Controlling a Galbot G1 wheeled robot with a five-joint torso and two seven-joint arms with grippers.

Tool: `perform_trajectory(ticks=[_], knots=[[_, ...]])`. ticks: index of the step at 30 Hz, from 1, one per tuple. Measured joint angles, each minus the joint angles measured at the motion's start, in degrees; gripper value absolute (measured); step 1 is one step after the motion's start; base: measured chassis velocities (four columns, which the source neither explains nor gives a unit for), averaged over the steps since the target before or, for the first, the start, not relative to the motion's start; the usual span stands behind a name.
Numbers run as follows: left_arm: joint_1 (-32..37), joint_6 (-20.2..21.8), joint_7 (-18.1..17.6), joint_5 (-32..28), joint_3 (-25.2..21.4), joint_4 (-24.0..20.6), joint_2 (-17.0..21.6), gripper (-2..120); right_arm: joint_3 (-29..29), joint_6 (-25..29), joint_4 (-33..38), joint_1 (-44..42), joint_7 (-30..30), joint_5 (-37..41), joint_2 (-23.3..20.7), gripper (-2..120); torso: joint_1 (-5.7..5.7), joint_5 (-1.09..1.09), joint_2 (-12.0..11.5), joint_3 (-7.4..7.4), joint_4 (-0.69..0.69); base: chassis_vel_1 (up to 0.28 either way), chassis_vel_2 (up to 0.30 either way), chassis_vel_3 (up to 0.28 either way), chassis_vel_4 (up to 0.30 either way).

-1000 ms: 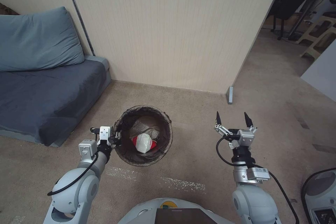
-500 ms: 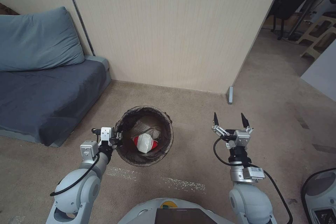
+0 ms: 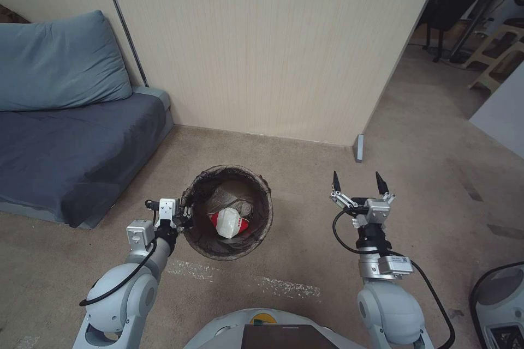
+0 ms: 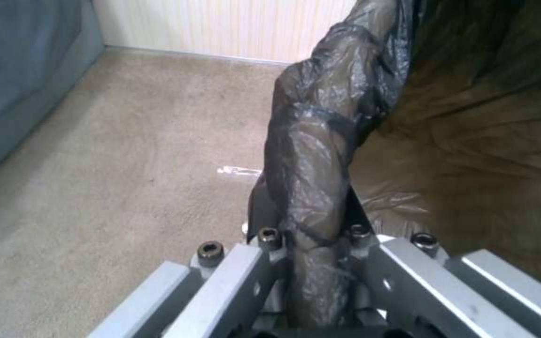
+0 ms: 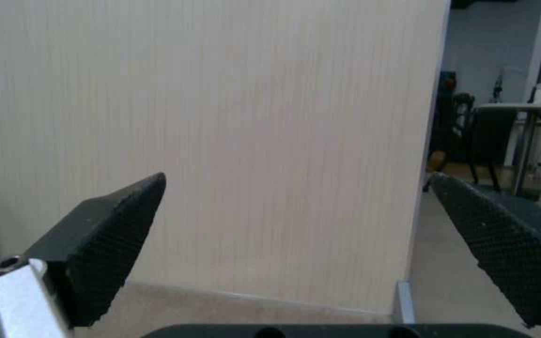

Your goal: Pick up the trash bin, then pick up the garbage from the floor and place it into the trash bin.

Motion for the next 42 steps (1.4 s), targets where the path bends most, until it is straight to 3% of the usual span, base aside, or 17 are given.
perform_trajectory(ticks=[17, 42], knots=[[0.17, -0.09, 0.17, 0.08, 0.02, -0.33, -0.16, 0, -0.08, -0.07, 0.08, 0.3, -0.18, 0.18, -0.4, 100, 0.0, 0.0, 0.0, 0.0, 0.0, 0.041, 0.039, 0.043, 0.043], [0.28, 0.16, 0.51, 0.3, -0.17, -0.75, -0.09, 0, -1.19, 0.81, -0.46, 1.26, -1.18, 1.61, -0.46, 100, 0.0, -0.01, 0.0, -0.01, 0.01, 0.111, 0.112, 0.117, 0.107]])
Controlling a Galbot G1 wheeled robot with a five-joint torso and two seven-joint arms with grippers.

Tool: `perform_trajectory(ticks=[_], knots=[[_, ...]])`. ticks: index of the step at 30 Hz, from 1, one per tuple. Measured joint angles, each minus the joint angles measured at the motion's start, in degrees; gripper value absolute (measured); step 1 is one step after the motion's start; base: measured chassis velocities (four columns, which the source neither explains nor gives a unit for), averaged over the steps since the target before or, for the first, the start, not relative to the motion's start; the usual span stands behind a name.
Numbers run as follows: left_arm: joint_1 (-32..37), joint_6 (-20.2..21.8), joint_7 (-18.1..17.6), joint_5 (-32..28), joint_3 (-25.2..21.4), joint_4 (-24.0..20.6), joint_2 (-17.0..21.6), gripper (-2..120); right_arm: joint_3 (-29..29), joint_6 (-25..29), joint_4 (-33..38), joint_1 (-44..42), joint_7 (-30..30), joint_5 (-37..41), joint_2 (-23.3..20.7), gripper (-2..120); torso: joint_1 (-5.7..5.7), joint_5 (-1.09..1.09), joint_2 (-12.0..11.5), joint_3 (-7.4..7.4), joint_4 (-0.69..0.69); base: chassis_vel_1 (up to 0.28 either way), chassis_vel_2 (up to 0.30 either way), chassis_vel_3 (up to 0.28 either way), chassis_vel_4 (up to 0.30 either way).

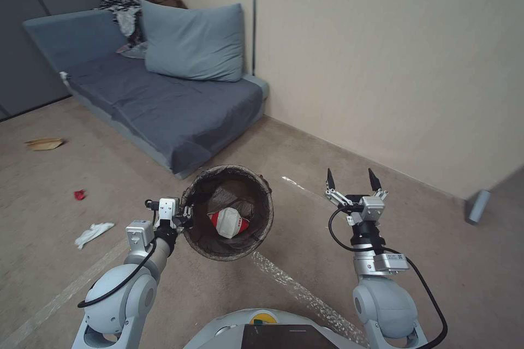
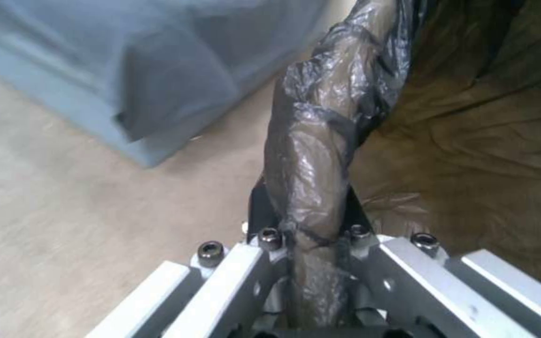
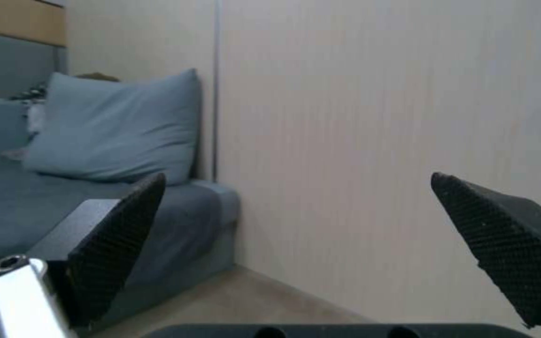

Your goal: Pick up the trash bin, then pick up the garbage from the floor and place it into the trash bin.

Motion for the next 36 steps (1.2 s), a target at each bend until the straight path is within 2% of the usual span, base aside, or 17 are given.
perform_trajectory(ticks=[36], knots=[[-0.01, 0.09, 0.17, 0.36, -0.23, 0.18, -0.05, 0, -0.22, 1.28, -1.81, 1.1, -1.86, -0.05, -0.05, 100, 0.0, 0.01, 0.0, 0.0, 0.0, 0.13, 0.126, 0.125, 0.123]])
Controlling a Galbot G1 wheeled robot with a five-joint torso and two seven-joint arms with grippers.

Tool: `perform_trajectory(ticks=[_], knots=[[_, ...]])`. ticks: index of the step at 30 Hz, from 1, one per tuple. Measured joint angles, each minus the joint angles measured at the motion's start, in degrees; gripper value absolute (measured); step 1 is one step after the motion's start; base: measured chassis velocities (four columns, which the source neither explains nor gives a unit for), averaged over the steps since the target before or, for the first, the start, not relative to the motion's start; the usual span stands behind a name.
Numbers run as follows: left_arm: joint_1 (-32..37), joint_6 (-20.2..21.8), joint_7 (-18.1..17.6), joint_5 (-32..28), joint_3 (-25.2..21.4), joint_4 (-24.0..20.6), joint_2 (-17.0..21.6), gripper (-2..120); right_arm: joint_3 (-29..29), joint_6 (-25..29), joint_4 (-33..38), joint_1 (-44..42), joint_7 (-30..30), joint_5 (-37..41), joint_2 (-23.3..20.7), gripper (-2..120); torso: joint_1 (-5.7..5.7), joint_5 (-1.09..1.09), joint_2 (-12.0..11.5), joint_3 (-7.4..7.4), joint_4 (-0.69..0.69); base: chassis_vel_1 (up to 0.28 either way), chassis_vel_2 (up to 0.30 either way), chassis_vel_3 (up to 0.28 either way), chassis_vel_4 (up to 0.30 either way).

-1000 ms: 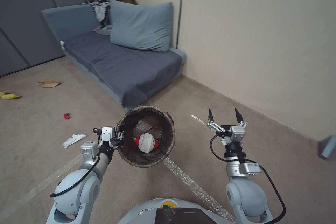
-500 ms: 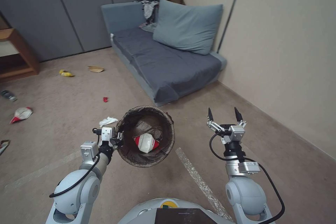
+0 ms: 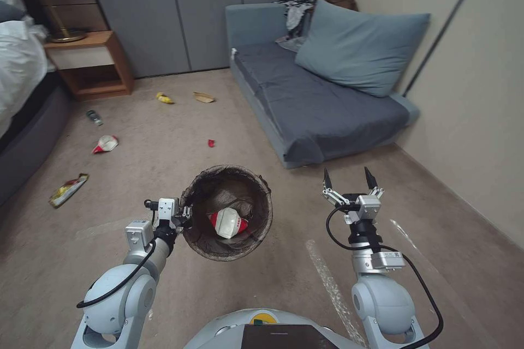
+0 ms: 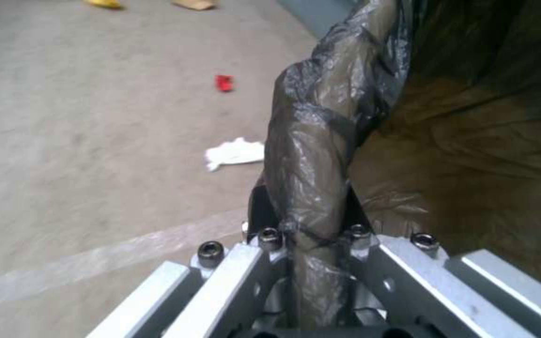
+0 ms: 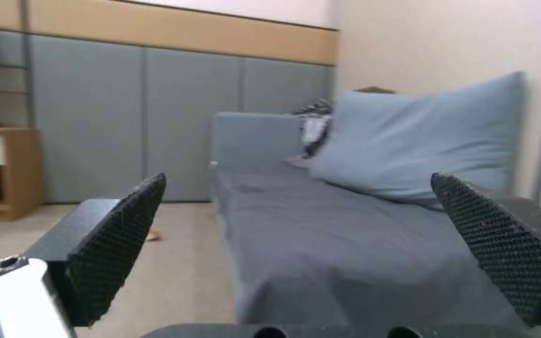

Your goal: Pick up the trash bin, then pick up the garbage from the floor and place it into the trash bin.

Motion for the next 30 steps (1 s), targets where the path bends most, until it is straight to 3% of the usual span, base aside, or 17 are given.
perform_trajectory(ticks=[30], knots=[[-0.05, 0.0, -0.01, 0.09, 0.02, -0.13, 0.1, 0, 0.29, -0.02, 0.44, 0.04, -0.44, 0.01, -0.05, 100, 0.0, 0.0, 0.0, 0.0, -0.01, 0.123, 0.127, 0.118, 0.121]])
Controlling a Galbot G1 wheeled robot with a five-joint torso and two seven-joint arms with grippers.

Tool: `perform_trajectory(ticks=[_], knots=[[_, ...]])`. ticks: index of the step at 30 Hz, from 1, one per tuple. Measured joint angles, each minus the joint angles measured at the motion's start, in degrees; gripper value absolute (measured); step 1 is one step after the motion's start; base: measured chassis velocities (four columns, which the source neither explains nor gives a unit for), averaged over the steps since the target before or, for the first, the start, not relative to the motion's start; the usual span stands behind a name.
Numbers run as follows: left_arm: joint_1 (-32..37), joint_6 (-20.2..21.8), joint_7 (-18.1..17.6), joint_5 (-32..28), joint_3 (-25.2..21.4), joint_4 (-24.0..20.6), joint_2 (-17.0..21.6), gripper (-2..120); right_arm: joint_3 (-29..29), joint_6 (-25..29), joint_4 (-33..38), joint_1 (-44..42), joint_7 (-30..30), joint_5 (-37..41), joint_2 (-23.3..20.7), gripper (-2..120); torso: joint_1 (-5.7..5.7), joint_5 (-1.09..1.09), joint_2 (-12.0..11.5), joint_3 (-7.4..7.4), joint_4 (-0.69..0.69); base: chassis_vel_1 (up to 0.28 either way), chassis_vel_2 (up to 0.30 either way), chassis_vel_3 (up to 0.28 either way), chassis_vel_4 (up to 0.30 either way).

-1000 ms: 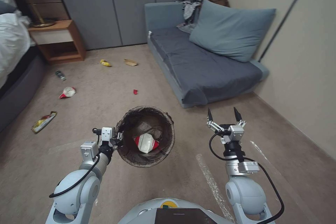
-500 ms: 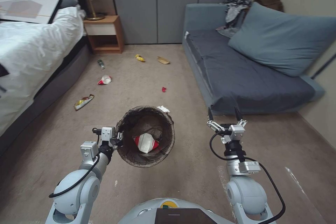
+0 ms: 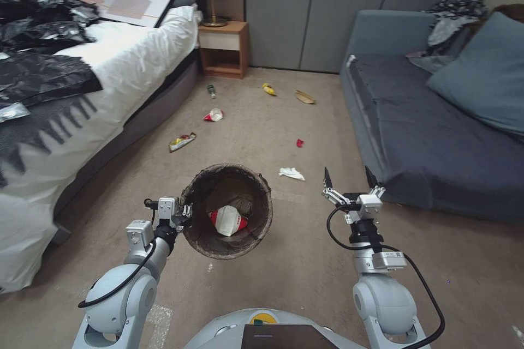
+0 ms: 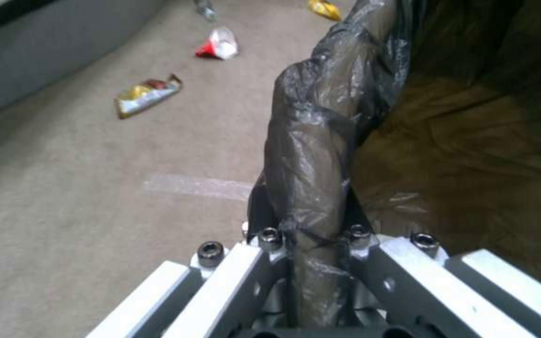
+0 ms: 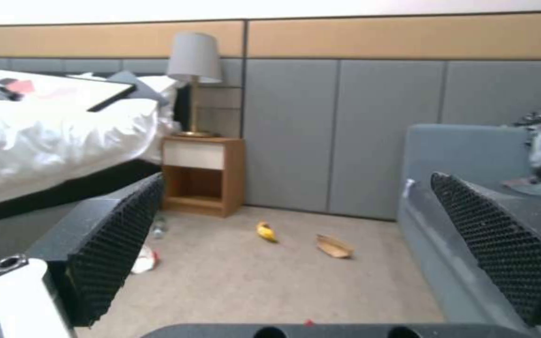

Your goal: Pick up the trash bin, then pick up the garbage from the floor and place it into the trash bin.

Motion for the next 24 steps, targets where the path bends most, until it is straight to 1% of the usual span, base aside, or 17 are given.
perform_trajectory(ticks=[4, 6, 7, 9, 10, 12, 13, 16, 24], knots=[[-0.01, -0.16, -0.01, 0.05, 0.02, 0.07, -0.02, 0, 0.04, 0.04, 0.0, -0.01, -0.14, 0.0, 0.07, 100, 0.0, 0.0, 0.0, 0.0, 0.01, 0.041, 0.029, 0.036, 0.02], [-0.02, -1.57, -0.03, 0.06, 0.17, 0.55, -0.05, 0, 0.05, 0.1, 0.0, -0.07, -0.24, 0.0, 0.09, 100, 0.0, 0.0, 0.0, 0.0, 0.01, 0.0, 0.0, 0.0, 0.0], [-0.02, -1.57, -0.03, 0.06, 0.17, 0.55, -0.05, 0, 0.05, 0.1, 0.0, -0.07, -0.24, 0.0, 0.09, 100, 0.0, 0.0, 0.0, 0.0, 0.01, 0.0, 0.0, 0.0, 0.0], [-0.05, -4.3, -0.04, -0.03, 0.35, 1.18, -0.08, 0, 0.01, 0.2, -0.01, -0.04, -0.32, -0.01, 0.19, 100, 0.0, 0.0, 0.0, 0.0, 0.03, 0.0, 0.0, 0.0, 0.0], [-0.05, -4.3, -0.04, -0.03, 0.35, 1.18, -0.08, 0, 0.01, 0.2, -0.01, -0.04, -0.32, -0.01, 0.19, 100, 0.0, 0.0, 0.0, 0.0, 0.03, 0.0, 0.0, 0.0, 0.0], [-0.06, -6.81, -0.01, -0.09, 0.42, 1.53, -0.07, 0, -0.03, 0.28, -0.01, -0.02, -0.48, -0.01, 0.28, 100, 0.0, 0.0, 0.0, 0.0, -0.01, 0.0, 0.0, 0.0, 0.0], [-0.1, -7.38, 0.0, -0.1, 0.43, 1.64, -0.05, 0, -0.06, 0.45, -0.03, 0.0, -0.57, 0.01, 0.35, 100, 0.0, 0.0, 0.0, 0.0, -0.02, 0.0, 0.0, 0.0, 0.0], [-0.14, -7.4, -0.02, -0.08, 0.44, 1.65, -0.03, 0, -0.23, 0.76, -0.05, 0.06, -0.47, 0.02, 0.44, 100, 0.0, 0.0, 0.0, 0.0, 0.0, 0.0, 0.0, 0.0, 0.0], [-0.25, -7.52, -0.06, 0.11, 0.57, 2.0, -0.08, 0, -0.36, 0.62, -0.11, 0.04, -0.07, -0.12, 0.89, 100, 0.0, 0.0, 0.0, 0.0, 0.0, 0.0, 0.0, 0.0, 0.0]])
